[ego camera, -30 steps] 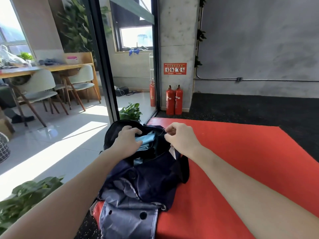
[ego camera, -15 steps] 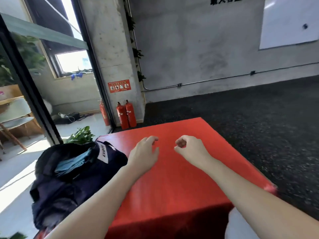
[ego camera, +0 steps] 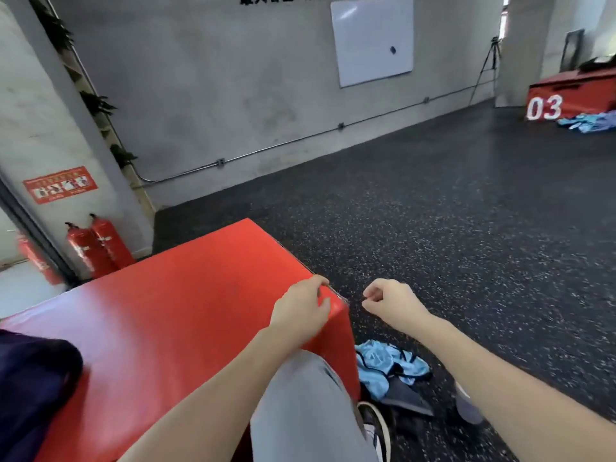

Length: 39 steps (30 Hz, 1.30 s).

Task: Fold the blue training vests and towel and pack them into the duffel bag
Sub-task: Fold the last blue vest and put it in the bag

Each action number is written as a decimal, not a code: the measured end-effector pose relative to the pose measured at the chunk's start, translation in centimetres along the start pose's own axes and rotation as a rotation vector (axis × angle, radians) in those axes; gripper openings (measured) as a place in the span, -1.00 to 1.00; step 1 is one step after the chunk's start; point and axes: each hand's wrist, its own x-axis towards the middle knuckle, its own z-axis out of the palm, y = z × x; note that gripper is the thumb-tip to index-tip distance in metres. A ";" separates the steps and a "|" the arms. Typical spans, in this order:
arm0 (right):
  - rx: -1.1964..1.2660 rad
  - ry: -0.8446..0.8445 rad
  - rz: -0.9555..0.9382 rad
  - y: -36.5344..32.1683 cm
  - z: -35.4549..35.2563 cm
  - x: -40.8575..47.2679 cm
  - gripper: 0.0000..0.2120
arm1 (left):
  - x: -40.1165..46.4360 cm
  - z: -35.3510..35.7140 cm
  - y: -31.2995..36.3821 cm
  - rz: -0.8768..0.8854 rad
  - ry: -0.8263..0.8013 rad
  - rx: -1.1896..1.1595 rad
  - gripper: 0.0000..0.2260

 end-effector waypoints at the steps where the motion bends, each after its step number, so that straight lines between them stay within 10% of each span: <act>1: -0.001 -0.005 0.031 1.9 -0.5 -0.2 -0.86 | 0.4 1.4 1.3 0.017 -0.034 0.003 -0.67; 25: 0.017 -0.377 0.502 28.1 17.2 7.6 -0.82 | 8.6 31.9 -1.2 -0.143 -0.803 0.214 -0.66; 39: 0.181 -0.205 0.550 28.9 20.4 10.5 -0.80 | 9.6 33.3 -2.8 -0.335 -0.758 0.021 -0.57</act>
